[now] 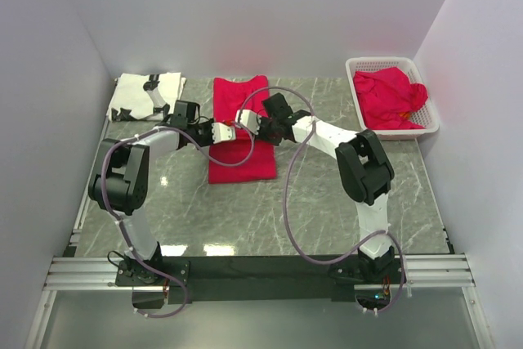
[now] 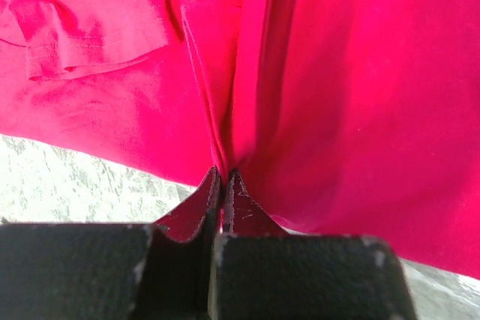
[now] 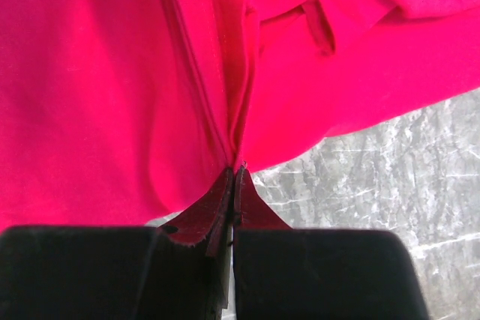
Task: Fold and stack the t-shirts
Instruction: Fold the tshirt
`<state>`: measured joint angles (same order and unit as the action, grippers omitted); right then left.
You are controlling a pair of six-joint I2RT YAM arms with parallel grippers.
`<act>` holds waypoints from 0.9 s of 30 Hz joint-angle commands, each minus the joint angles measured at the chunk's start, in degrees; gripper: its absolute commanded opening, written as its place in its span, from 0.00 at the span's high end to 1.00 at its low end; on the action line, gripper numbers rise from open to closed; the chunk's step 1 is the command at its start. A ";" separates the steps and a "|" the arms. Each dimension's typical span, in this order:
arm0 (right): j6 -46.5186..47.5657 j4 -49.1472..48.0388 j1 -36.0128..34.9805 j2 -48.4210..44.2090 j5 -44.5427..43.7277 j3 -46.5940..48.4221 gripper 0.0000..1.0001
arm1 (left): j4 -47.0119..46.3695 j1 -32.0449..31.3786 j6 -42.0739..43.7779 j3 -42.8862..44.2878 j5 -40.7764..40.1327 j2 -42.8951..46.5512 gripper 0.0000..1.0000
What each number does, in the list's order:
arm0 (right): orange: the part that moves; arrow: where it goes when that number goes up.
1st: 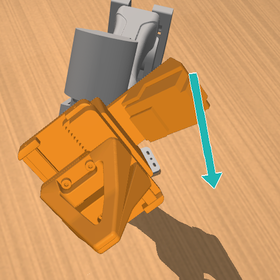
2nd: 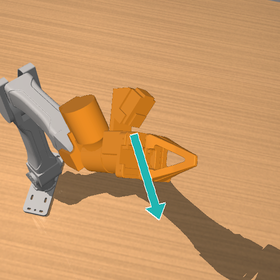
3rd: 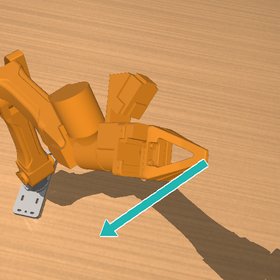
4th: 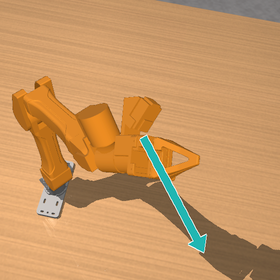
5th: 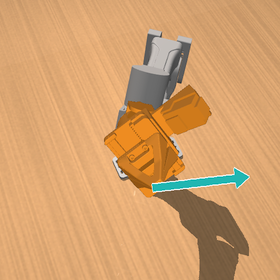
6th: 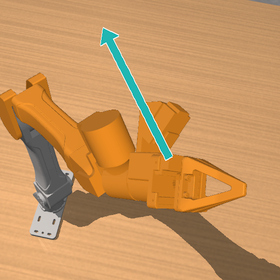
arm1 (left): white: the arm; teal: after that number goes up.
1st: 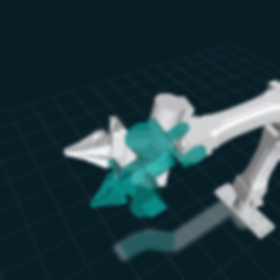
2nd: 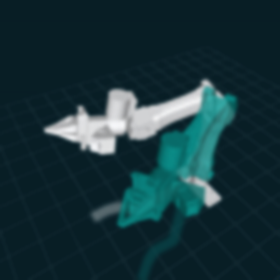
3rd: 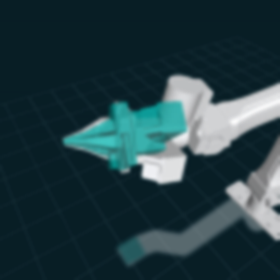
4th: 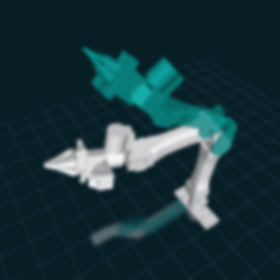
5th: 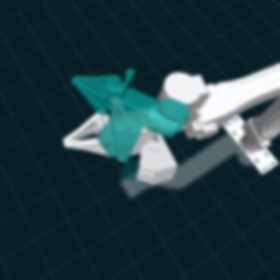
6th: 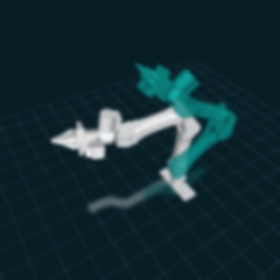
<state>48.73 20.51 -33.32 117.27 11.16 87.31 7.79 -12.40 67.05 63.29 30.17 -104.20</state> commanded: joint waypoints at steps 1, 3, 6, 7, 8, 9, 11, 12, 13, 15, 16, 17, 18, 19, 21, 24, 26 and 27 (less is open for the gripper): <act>-0.21 -2.05 0.71 1.20 -1.93 2.95 1.00 | -2.52 0.54 1.16 2.54 0.94 -1.26 0.97; -0.48 -2.40 0.71 2.16 -2.98 4.00 1.00 | -3.40 0.71 0.55 2.63 0.42 -1.53 0.95; -3.98 -2.67 0.80 2.61 -4.56 6.37 0.89 | -1.91 1.06 -0.77 3.77 0.24 -1.45 0.82; -4.78 -3.45 1.15 2.17 -4.65 6.56 0.79 | -1.47 1.24 -1.12 3.77 0.50 -1.09 0.78; -5.57 -4.16 1.41 1.65 -4.48 6.56 0.73 | -1.20 1.50 -1.48 3.69 0.50 -0.57 0.73; -6.27 -5.56 1.68 0.42 -4.57 6.65 0.68 | -0.85 2.11 -2.44 3.60 0.41 0.05 0.71; -8.29 -6.01 1.77 -0.64 -5.27 7.17 0.57 | -0.41 2.82 -3.93 3.51 0.59 2.07 0.66; -9.78 -5.31 1.94 -1.51 -5.27 7.96 0.56 | 1.07 3.78 -5.25 3.86 0.94 3.81 0.63; -10.58 -4.79 2.03 -1.96 -5.53 8.31 0.53 | 1.35 4.23 -6.13 3.95 1.20 4.61 0.61; -12.59 -3.56 2.21 -3.53 -5.62 7.97 0.46 | 2.22 5.63 -8.41 3.95 1.55 7.24 0.59; -13.39 -3.38 2.21 -4.33 -5.71 7.70 0.46 | 3.62 5.98 -9.38 4.04 1.64 8.13 0.59; -14.36 -3.20 2.21 -5.12 -5.71 7.35 0.46 | 4.33 6.51 -10.52 4.04 2.77 9.01 0.59; -16.80 -1.63 2.29 -6.60 -5.10 7.18 0.46 | 5.29 7.56 -13.06 4.47 3.74 9.89 0.59; -18.22 -0.14 2.47 -7.14 -4.22 7.26 0.47 | 8.35 8.00 -14.65 4.74 4.71 11.11 0.59; -22.51 3.63 2.56 -8.46 -0.45 7.26 0.49 | 12.05 8.80 -19.82 5.79 8.92 11.83 0.59; -29.53 7.25 2.65 -8.64 6.31 7.79 0.57 | 18.21 8.80 -28.77 7.81 16.45 10.00 0.61; -33.16 8.22 3.34 -7.77 9.74 8.23 0.63 | 20.58 8.80 -34.67 9.30 20.52 7.80 0.62; -36.65 8.49 3.70 -6.54 13.59 8.75 0.65 | 20.94 8.89 -40.27 10.53 24.72 4.92 0.63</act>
<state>22.50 25.17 -30.74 110.80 15.53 93.78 22.02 -3.38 41.91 70.65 42.15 -95.07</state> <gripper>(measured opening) 0.365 0.378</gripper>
